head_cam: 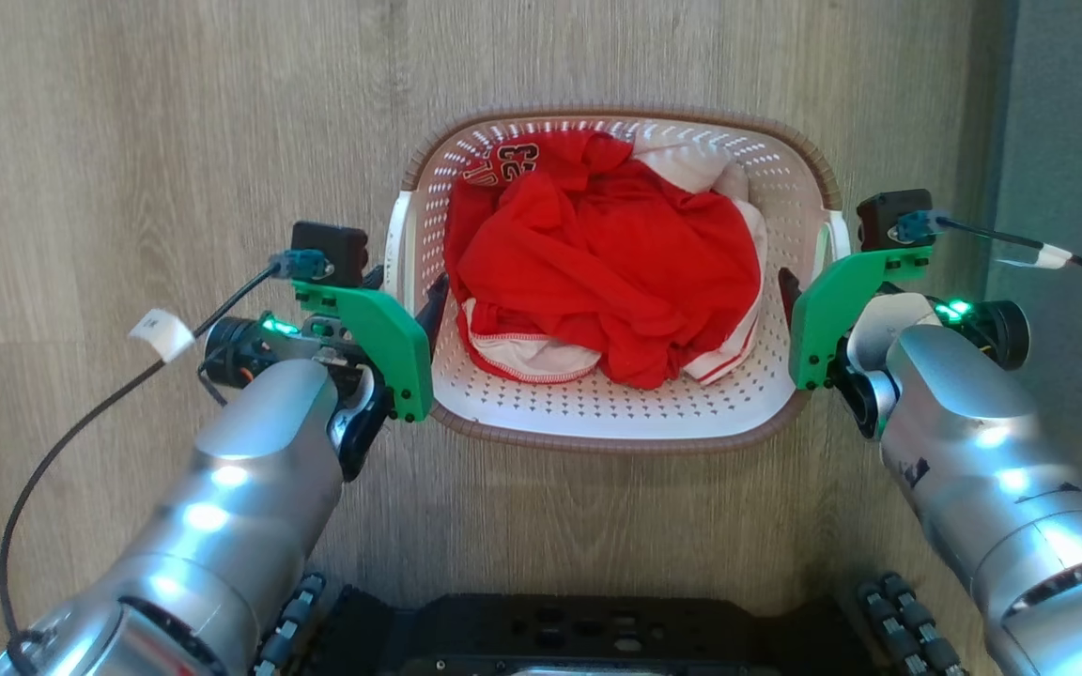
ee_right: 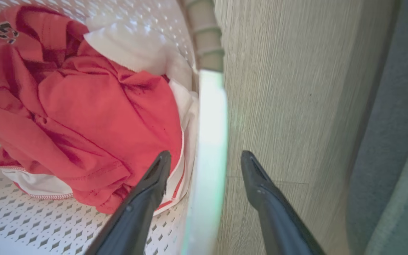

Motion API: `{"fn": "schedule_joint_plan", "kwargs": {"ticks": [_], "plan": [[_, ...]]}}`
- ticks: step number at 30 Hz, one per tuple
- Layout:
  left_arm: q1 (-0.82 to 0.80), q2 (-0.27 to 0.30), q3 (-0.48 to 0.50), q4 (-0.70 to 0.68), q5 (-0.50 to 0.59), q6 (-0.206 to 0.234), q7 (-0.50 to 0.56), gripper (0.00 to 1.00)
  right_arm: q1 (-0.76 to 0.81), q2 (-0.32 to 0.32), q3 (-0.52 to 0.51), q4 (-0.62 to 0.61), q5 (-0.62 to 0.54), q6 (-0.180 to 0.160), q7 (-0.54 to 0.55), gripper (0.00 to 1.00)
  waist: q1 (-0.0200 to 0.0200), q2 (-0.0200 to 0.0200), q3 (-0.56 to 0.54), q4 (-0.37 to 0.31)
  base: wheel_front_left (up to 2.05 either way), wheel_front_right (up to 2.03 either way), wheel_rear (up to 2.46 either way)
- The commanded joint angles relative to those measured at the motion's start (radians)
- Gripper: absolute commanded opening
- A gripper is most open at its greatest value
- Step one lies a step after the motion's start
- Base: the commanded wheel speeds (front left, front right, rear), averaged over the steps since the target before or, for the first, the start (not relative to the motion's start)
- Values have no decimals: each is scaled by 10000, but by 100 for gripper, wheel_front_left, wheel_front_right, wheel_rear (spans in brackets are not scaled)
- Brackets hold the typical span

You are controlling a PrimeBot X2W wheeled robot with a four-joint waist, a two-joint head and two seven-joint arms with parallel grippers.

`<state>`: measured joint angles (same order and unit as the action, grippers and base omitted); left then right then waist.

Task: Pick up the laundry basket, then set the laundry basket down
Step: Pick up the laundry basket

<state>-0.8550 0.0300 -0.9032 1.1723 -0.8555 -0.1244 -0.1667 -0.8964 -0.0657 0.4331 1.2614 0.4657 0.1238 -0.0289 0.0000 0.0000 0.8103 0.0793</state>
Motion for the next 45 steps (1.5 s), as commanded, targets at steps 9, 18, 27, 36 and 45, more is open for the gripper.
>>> {"fn": "schedule_joint_plan", "kwargs": {"ticks": [9,18,27,36,45], "plan": [[-399,202,-816,80,-478,-62,357,100,-67,155,534,20,178,69,269,100,0,0,460,43,0,0,0],[-865,202,-1432,179,-1001,-63,522,100,-275,155,806,48,282,69,8,100,0,0,792,89,0,0,0],[-1068,202,-2067,195,-1460,-63,834,100,-320,155,953,127,466,69,29,100,0,0,983,100,0,0,0],[-1239,202,-2416,261,-1945,-63,874,100,-382,155,1116,148,733,69,-21,100,0,0,1116,118,0,0,0],[-1246,202,-2672,221,-2507,-63,1037,0,-463,155,1233,201,887,69,17,0,0,0,1192,187,0,0,0]]}}
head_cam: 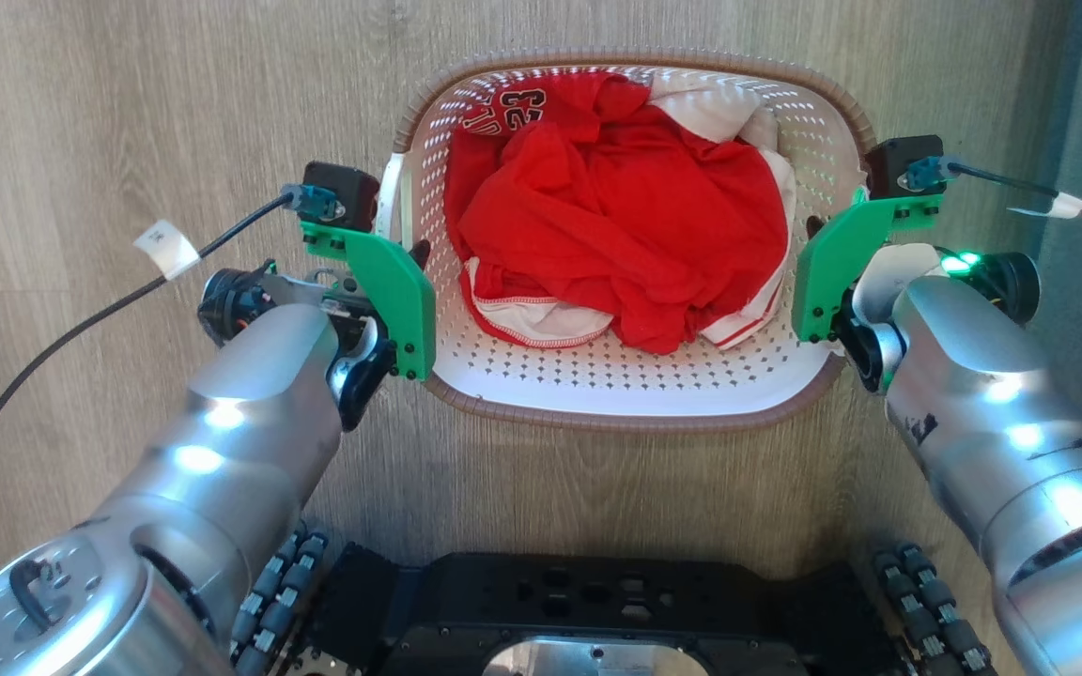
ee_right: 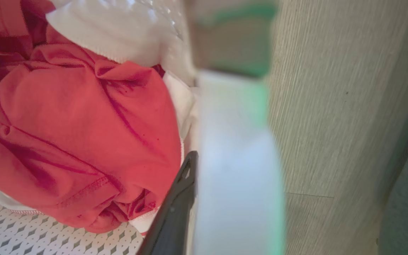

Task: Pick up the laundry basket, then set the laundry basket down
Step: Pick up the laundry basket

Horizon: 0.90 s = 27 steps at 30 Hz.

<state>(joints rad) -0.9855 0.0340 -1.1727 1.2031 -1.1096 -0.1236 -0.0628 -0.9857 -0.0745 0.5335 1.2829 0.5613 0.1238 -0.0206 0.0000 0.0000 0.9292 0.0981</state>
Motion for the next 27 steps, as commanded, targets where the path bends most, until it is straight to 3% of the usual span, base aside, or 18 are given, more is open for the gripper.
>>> {"fn": "schedule_joint_plan", "kwargs": {"ticks": [1,12,27], "plan": [[53,162,-13,-94,-15,-71,3,0,415,243,222,-4,-65,69,-68,0,0,0,9,8,0,0,0],[160,162,-409,-100,-476,-71,244,0,346,243,255,56,-91,69,109,0,0,0,-308,59,0,0,0],[670,162,-867,-358,-901,-71,1680,0,757,243,1266,-23,161,69,2354,0,0,0,-2295,69,0,0,0]]}}
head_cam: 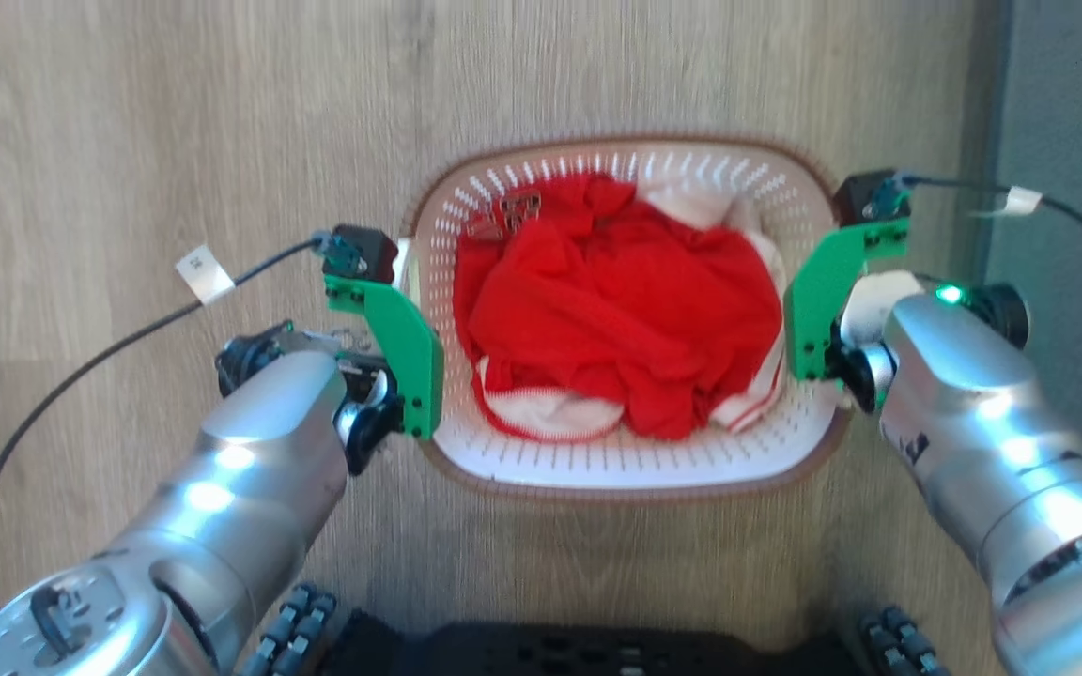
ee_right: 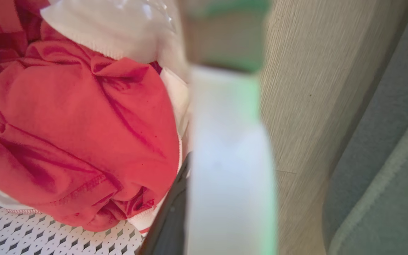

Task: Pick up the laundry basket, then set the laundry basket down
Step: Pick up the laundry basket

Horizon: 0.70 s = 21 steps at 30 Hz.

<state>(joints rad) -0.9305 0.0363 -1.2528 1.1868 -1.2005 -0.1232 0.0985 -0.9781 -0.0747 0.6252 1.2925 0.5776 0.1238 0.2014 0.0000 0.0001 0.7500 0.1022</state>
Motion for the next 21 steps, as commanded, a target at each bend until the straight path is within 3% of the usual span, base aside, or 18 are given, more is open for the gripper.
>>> {"fn": "schedule_joint_plan", "kwargs": {"ticks": [1,13,21], "plan": [[166,139,-83,-192,-12,-75,191,0,739,245,403,-139,36,69,261,0,0,-1,-699,48,0,0,0],[1064,139,-226,-228,10,-75,1591,0,1669,245,1272,-789,803,69,2071,0,0,-1,-3312,147,0,0,0],[1521,179,-253,-286,79,-75,2244,0,2221,245,1750,-1130,1417,69,2657,0,0,-1,-4574,346,0,0,0]]}}
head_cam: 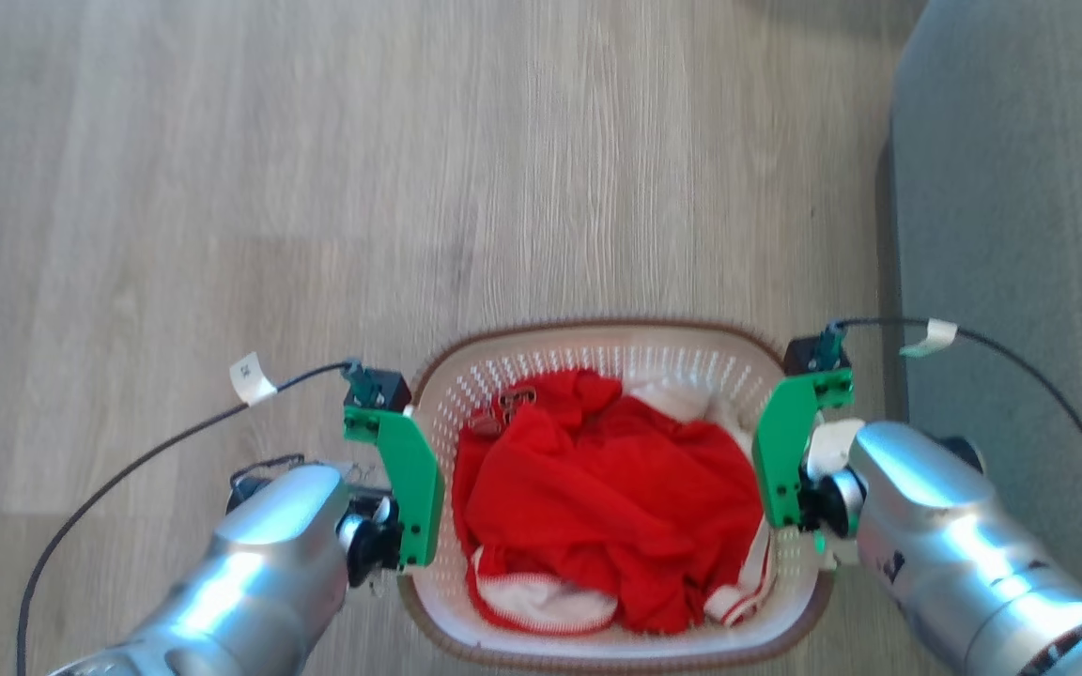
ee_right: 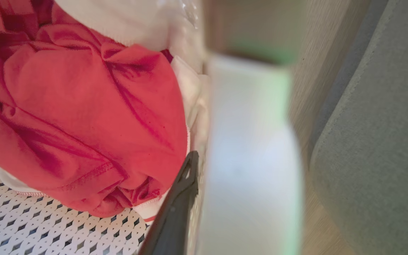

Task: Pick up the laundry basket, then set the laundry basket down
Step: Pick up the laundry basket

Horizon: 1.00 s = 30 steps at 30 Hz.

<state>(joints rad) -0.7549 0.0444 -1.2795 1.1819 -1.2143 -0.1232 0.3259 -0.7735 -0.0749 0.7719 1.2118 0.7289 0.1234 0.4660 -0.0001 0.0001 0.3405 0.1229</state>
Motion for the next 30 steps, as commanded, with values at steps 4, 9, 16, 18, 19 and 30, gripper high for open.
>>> {"fn": "schedule_joint_plan", "kwargs": {"ticks": [4,9,16,18,19,30], "plan": [[-15,207,5,-347,245,-75,325,0,468,247,559,-545,258,73,132,0,1,-1,-1133,282,0,0,0],[240,366,0,-466,177,-75,838,0,711,247,1000,-877,712,73,336,0,1,-1,-1853,389,0,0,0],[652,547,-4,-587,245,-75,1239,0,1111,247,1493,-982,1345,73,469,0,1,-1,-2884,488,0,0,0],[800,591,-5,-629,266,-75,1369,0,1253,247,1668,-1013,1489,73,518,0,1,-1,-3135,521,0,0,0],[849,623,-6,-667,308,-75,1439,0,1283,247,1738,-1030,1558,73,523,0,1,-1,-3218,531,0,0,0],[964,655,-7,-813,427,-75,1847,0,1324,247,2292,-954,2205,73,454,0,1,-1,-3586,625,0,0,0]]}}
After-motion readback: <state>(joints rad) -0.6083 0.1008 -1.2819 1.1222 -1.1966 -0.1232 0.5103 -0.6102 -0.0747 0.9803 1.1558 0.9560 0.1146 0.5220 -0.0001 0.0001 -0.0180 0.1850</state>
